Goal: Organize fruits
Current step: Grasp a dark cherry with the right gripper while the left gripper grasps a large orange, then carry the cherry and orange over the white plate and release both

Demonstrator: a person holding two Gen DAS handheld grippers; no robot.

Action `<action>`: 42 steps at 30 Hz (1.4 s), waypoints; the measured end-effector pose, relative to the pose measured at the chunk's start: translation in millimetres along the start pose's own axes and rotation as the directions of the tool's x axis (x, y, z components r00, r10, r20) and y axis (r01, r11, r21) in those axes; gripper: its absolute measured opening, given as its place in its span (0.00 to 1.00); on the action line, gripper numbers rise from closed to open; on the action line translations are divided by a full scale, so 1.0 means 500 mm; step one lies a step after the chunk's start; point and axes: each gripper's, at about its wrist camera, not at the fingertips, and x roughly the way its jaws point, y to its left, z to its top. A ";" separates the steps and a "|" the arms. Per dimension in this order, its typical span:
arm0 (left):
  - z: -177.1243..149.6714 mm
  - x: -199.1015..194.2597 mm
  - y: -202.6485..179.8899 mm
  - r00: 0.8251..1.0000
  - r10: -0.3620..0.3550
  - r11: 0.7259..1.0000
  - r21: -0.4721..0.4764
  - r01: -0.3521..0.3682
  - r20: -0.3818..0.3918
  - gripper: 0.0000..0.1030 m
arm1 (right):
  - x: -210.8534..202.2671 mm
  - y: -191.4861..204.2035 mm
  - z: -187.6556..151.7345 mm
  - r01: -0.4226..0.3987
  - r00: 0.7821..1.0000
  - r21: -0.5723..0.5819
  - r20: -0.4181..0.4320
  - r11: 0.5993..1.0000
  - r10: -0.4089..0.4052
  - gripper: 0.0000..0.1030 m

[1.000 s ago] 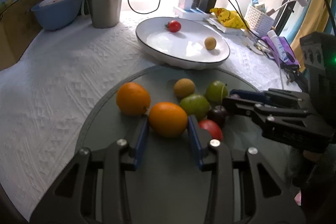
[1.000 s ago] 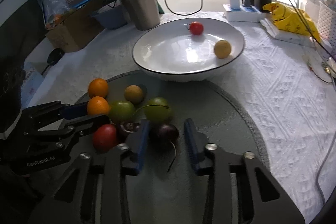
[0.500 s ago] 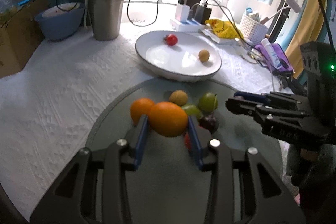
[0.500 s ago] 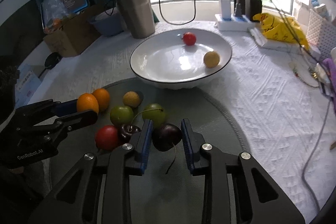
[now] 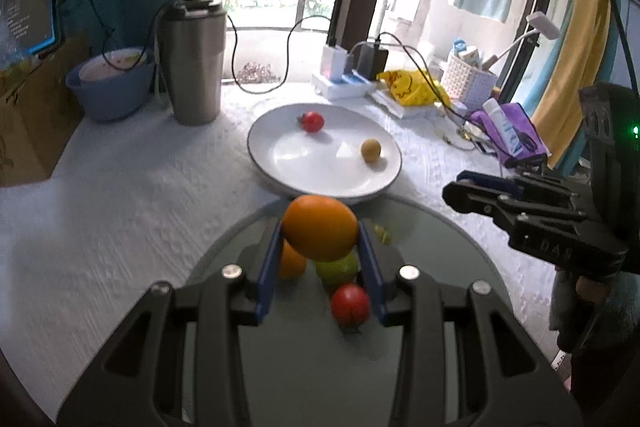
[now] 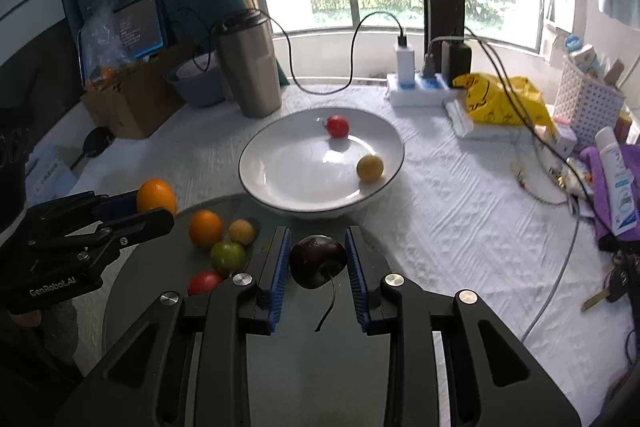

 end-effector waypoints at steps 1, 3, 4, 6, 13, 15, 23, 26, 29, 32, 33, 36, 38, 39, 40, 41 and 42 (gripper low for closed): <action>0.007 0.000 0.000 1.000 0.000 1.000 0.003 0.000 0.006 0.38 | -0.003 -0.001 0.006 0.003 1.000 -0.002 0.006 1.000 -0.003 0.29; 0.017 0.000 0.002 1.000 0.000 1.000 0.007 0.000 0.014 0.38 | -0.007 -0.004 0.020 0.010 1.000 -0.006 0.020 1.000 -0.010 0.29; 0.021 0.001 0.002 1.000 0.000 1.000 0.009 0.000 0.017 0.38 | -0.007 -0.004 0.026 0.013 1.000 -0.008 0.025 1.000 -0.013 0.29; 0.032 0.005 0.003 1.000 -0.001 1.000 0.016 0.001 0.024 0.38 | -0.008 -0.005 0.038 0.020 0.999 -0.014 0.036 1.000 -0.019 0.29; 0.072 0.029 0.008 0.999 -0.008 0.999 0.043 0.006 0.050 0.38 | 0.007 -0.014 0.078 0.033 0.998 -0.034 0.054 0.999 -0.031 0.29; 0.078 0.043 0.010 0.999 -0.010 0.999 0.043 0.008 0.046 0.38 | 0.024 -0.018 0.087 0.036 0.998 -0.037 0.048 0.999 -0.034 0.29; 0.106 0.116 0.035 1.000 -0.008 0.999 0.044 0.007 0.019 0.38 | 0.093 -0.026 0.116 0.028 0.999 -0.046 0.024 0.999 -0.027 0.29; 0.117 0.143 0.046 1.000 -0.004 0.999 0.040 0.004 0.002 0.38 | 0.122 -0.034 0.125 0.029 1.000 -0.048 0.011 0.998 -0.029 0.29; 0.129 0.168 0.057 1.000 -0.001 0.999 0.035 0.002 -0.013 0.38 | 0.146 -0.040 0.137 0.037 0.999 -0.051 0.011 0.998 -0.036 0.29; 0.140 0.195 0.069 1.000 0.004 1.000 0.021 -0.003 -0.031 0.38 | 0.169 -0.048 0.149 0.050 0.999 -0.050 0.013 0.997 -0.050 0.29; 0.143 0.205 0.074 0.999 0.002 1.000 0.015 -0.002 -0.040 0.38 | 0.177 -0.050 0.153 0.055 0.998 -0.050 0.014 0.997 -0.055 0.29; 0.151 0.225 0.081 0.999 -0.003 1.000 0.006 0.003 -0.055 0.38 | 0.200 -0.055 0.163 0.066 0.998 -0.054 0.011 0.996 -0.066 0.29; 0.156 0.240 0.083 0.998 -0.004 1.000 0.005 0.004 -0.065 0.38 | 0.215 -0.056 0.168 0.071 0.997 -0.059 0.007 0.996 -0.071 0.29; 0.159 0.248 0.085 0.997 -0.004 1.000 0.001 0.004 -0.074 0.38 | 0.223 -0.057 0.170 0.073 0.997 -0.060 0.005 0.995 -0.073 0.29; 0.159 0.254 0.085 0.997 -0.004 1.000 -0.001 0.004 -0.078 0.38 | 0.231 -0.059 0.172 0.077 0.997 -0.062 0.002 0.995 -0.077 0.29; 0.160 0.260 0.086 0.996 -0.005 1.000 -0.002 0.005 -0.085 0.38 | 0.238 -0.061 0.174 0.079 0.997 -0.062 -0.001 0.995 -0.079 0.29; 0.160 0.264 0.087 0.996 -0.006 1.000 -0.005 0.005 -0.089 0.38 | 0.244 -0.063 0.175 0.080 0.997 -0.061 -0.003 0.995 -0.081 0.29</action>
